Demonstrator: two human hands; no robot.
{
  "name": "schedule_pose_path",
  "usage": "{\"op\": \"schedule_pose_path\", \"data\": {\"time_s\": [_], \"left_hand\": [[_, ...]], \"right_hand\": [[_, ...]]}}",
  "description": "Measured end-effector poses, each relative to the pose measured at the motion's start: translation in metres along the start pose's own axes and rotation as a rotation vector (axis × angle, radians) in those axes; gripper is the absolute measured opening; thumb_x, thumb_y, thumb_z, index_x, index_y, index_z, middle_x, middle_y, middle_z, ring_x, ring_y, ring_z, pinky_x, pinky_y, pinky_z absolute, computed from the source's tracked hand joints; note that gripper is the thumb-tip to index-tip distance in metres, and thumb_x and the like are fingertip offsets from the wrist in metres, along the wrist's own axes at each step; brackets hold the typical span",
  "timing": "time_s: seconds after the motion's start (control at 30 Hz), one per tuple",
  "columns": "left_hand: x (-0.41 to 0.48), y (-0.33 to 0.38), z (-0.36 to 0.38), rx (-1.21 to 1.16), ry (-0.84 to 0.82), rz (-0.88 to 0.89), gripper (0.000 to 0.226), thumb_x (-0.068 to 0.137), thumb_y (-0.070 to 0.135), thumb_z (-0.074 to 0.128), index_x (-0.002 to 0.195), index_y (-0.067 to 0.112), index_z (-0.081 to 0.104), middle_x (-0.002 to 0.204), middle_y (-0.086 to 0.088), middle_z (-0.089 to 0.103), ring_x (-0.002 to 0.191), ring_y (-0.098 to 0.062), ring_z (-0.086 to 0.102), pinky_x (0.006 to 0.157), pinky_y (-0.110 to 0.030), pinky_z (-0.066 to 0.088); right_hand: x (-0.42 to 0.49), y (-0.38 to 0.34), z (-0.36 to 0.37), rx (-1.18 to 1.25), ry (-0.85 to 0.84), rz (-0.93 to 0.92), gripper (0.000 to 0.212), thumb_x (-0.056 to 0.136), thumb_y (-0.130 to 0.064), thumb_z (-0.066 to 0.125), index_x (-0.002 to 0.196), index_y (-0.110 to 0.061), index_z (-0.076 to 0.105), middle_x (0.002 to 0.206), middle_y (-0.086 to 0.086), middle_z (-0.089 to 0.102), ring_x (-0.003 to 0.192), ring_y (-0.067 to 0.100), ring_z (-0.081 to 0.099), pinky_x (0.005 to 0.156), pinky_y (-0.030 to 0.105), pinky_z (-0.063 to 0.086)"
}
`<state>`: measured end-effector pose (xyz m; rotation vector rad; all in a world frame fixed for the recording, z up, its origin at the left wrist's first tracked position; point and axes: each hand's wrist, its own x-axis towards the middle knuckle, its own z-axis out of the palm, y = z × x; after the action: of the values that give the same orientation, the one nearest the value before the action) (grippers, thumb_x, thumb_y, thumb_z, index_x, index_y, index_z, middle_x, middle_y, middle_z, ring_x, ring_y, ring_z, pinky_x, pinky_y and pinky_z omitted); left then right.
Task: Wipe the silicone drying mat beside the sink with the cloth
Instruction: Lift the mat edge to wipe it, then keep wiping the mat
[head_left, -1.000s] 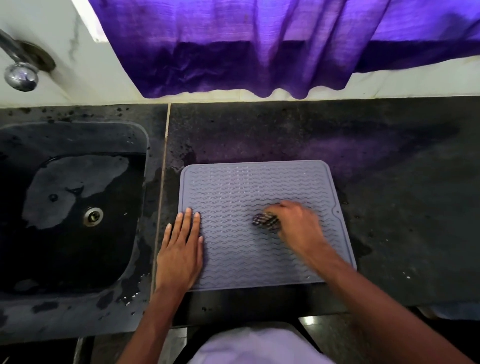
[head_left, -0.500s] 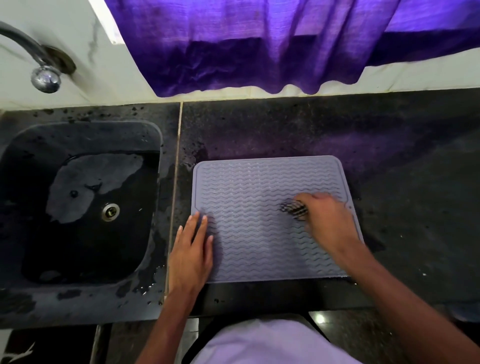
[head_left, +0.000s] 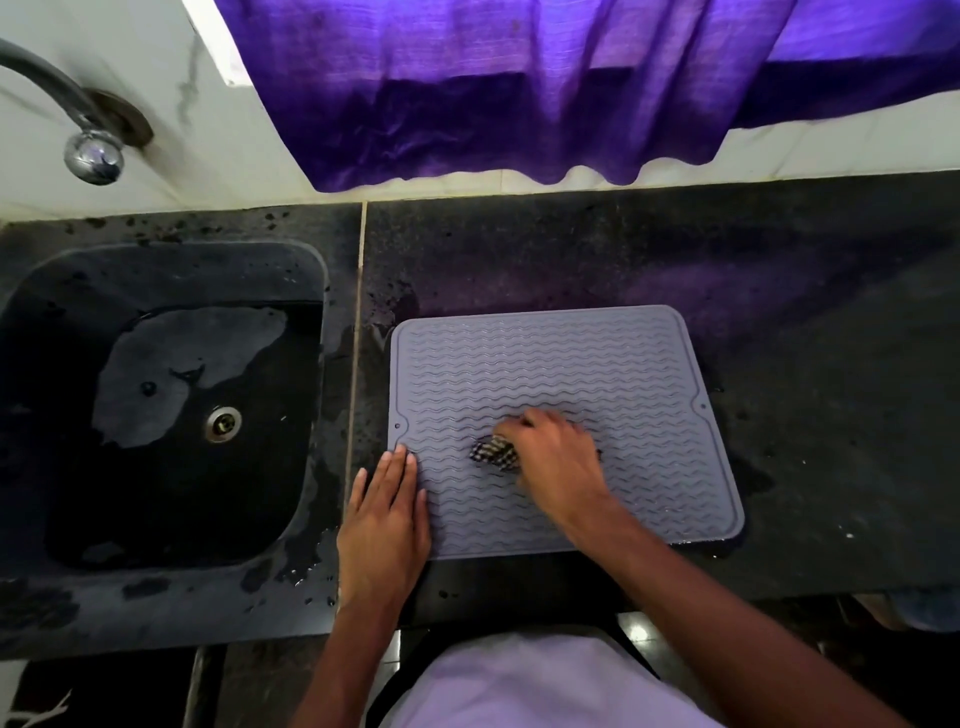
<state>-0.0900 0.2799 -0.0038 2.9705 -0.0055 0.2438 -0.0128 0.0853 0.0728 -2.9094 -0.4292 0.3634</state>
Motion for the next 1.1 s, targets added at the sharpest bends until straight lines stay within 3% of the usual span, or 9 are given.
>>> {"op": "schedule_pose_path", "data": {"time_s": [0.13, 0.27, 0.37, 0.5, 0.57, 0.7, 0.87, 1.1], "left_hand": [[0.002, -0.002, -0.001, 0.002, 0.001, 0.009, 0.046, 0.097, 0.026, 0.041, 0.127, 0.003, 0.067, 0.136, -0.012, 0.064, 0.125, -0.026, 0.063, 0.12, -0.033, 0.019], [0.004, -0.002, -0.004, -0.011, -0.009, 0.006, 0.046, 0.097, 0.027, 0.041, 0.126, 0.004, 0.068, 0.134, -0.012, 0.065, 0.123, -0.026, 0.064, 0.115, -0.042, 0.031], [0.007, -0.001, -0.007, -0.002, -0.031, 0.004, 0.046, 0.097, 0.028, 0.041, 0.124, 0.004, 0.069, 0.133, -0.011, 0.066, 0.121, -0.025, 0.065, 0.115, -0.043, 0.031], [0.01, 0.002, -0.012, -0.011, -0.06, -0.017, 0.047, 0.096, 0.03, 0.041, 0.123, 0.004, 0.069, 0.129, -0.012, 0.068, 0.119, -0.025, 0.066, 0.115, -0.042, 0.028], [0.012, 0.004, -0.014, -0.016, -0.08, -0.031, 0.048, 0.095, 0.032, 0.041, 0.121, 0.004, 0.07, 0.127, -0.012, 0.069, 0.119, -0.025, 0.067, 0.116, -0.041, 0.027], [0.016, 0.007, -0.018, 0.0, -0.132, -0.04, 0.049, 0.096, 0.035, 0.039, 0.118, 0.006, 0.072, 0.126, -0.012, 0.07, 0.117, -0.025, 0.068, 0.116, -0.04, 0.025], [0.017, 0.007, -0.02, 0.015, -0.179, -0.044, 0.051, 0.094, 0.036, 0.038, 0.117, 0.006, 0.072, 0.124, -0.012, 0.071, 0.115, -0.024, 0.069, 0.116, -0.04, 0.023], [0.013, 0.011, -0.014, -0.02, -0.196, -0.091, 0.049, 0.094, 0.036, 0.044, 0.122, 0.002, 0.066, 0.129, -0.015, 0.068, 0.123, -0.027, 0.064, 0.118, -0.038, 0.024]], "right_hand": [[-0.013, 0.049, -0.015, -0.033, -0.019, 0.095, 0.054, 0.083, -0.008, 0.069, 0.13, -0.032, 0.057, 0.126, 0.0, 0.062, 0.116, 0.022, 0.058, 0.096, 0.042, 0.048], [-0.031, 0.102, -0.03, -0.048, 0.024, 0.209, 0.037, 0.082, -0.016, 0.073, 0.115, -0.032, 0.065, 0.111, -0.003, 0.068, 0.1, 0.02, 0.065, 0.084, 0.041, 0.056], [-0.042, 0.136, -0.038, -0.068, 0.047, 0.315, 0.029, 0.084, -0.016, 0.07, 0.109, -0.031, 0.065, 0.103, -0.001, 0.068, 0.09, 0.022, 0.066, 0.074, 0.04, 0.055], [-0.046, 0.154, -0.043, -0.147, 0.045, 0.428, 0.027, 0.084, -0.02, 0.069, 0.11, -0.03, 0.066, 0.098, 0.002, 0.067, 0.086, 0.027, 0.065, 0.071, 0.041, 0.055], [-0.044, 0.136, -0.046, -0.151, 0.081, 0.387, 0.026, 0.081, -0.016, 0.072, 0.105, -0.026, 0.068, 0.094, 0.004, 0.068, 0.084, 0.029, 0.065, 0.07, 0.042, 0.055], [-0.032, 0.064, -0.041, 0.017, 0.159, 0.183, 0.047, 0.07, -0.009, 0.082, 0.113, -0.025, 0.07, 0.1, 0.002, 0.071, 0.089, 0.024, 0.066, 0.077, 0.035, 0.055], [-0.004, -0.023, -0.006, 0.117, 0.11, -0.037, 0.056, 0.077, 0.001, 0.072, 0.125, -0.027, 0.063, 0.113, 0.003, 0.067, 0.106, 0.025, 0.061, 0.093, 0.043, 0.052], [0.003, -0.026, 0.012, -0.01, 0.008, -0.013, 0.049, 0.083, -0.007, 0.068, 0.128, -0.025, 0.057, 0.125, 0.006, 0.059, 0.117, 0.028, 0.054, 0.095, 0.047, 0.046]]}}
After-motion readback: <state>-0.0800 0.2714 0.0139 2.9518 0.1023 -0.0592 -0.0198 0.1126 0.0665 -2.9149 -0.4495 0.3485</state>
